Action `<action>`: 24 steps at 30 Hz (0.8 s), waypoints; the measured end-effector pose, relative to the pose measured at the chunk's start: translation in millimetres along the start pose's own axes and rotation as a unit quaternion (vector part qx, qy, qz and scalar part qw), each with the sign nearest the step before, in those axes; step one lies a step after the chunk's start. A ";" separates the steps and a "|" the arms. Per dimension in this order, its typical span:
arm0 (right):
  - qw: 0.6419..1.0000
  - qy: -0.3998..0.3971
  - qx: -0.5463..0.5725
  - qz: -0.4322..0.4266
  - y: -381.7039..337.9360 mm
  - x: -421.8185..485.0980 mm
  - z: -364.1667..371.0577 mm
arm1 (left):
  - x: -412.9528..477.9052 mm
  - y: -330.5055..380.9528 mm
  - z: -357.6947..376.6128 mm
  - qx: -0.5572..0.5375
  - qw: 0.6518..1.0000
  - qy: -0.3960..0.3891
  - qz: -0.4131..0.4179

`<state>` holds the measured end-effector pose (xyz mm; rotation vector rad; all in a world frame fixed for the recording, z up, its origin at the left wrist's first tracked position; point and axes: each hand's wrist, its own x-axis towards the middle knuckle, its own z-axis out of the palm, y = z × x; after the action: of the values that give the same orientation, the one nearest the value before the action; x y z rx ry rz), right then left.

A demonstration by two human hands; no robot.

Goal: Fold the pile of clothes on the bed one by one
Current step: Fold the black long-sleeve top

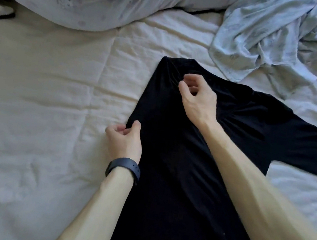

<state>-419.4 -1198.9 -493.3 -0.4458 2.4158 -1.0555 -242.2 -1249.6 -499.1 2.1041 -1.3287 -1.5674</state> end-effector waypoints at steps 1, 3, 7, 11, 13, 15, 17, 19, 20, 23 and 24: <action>0.999 0.035 -0.027 -0.015 18.2 -26.5 -9.1 | -6.7 -3.3 1.6 0.071 0.992 0.050 0.092; 0.992 0.083 -0.088 -0.046 57.5 -83.6 -21.3 | -22.8 -7.7 10.9 0.195 0.915 0.071 0.345; 0.979 0.067 -0.171 -0.086 114.8 -172.0 -11.9 | -5.2 -7.5 50.2 0.455 0.639 -0.144 0.603; 0.948 -0.032 -0.307 -0.082 141.7 -204.1 0.4 | 37.4 12.4 75.1 0.656 0.513 -0.176 0.524; 0.937 -0.036 -0.346 -0.040 155.8 -210.5 -8.0 | 43.3 22.9 80.1 0.667 0.532 -0.153 0.500; 0.928 -0.026 -0.370 0.026 169.9 -222.1 -21.3 | 38.0 27.5 81.0 0.657 0.560 -0.126 0.490; 0.928 -0.007 -0.367 0.062 177.7 -236.1 -31.8 | 23.3 21.4 77.4 0.620 0.560 -0.107 0.539; 0.931 -0.005 -0.360 0.055 179.0 -247.8 -34.9 | -1.1 1.0 72.4 0.594 0.510 -0.154 0.602; 0.932 -0.010 -0.358 0.044 180.4 -252.2 -34.1 | -12.4 -13.7 68.7 0.605 0.472 -0.185 0.614; 0.931 -0.037 -0.360 0.048 190.6 -262.5 -35.1 | -17.4 -44.5 57.7 0.672 0.447 -0.211 0.552; 0.929 -0.042 -0.362 0.056 196.2 -267.0 -38.0 | -11.7 -44.5 56.5 0.683 0.470 -0.199 0.522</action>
<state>-236.4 -924.4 -542.3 -0.5603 2.6485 -0.0524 -266.5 -1196.4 -542.4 0.2360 -3.6410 -0.1197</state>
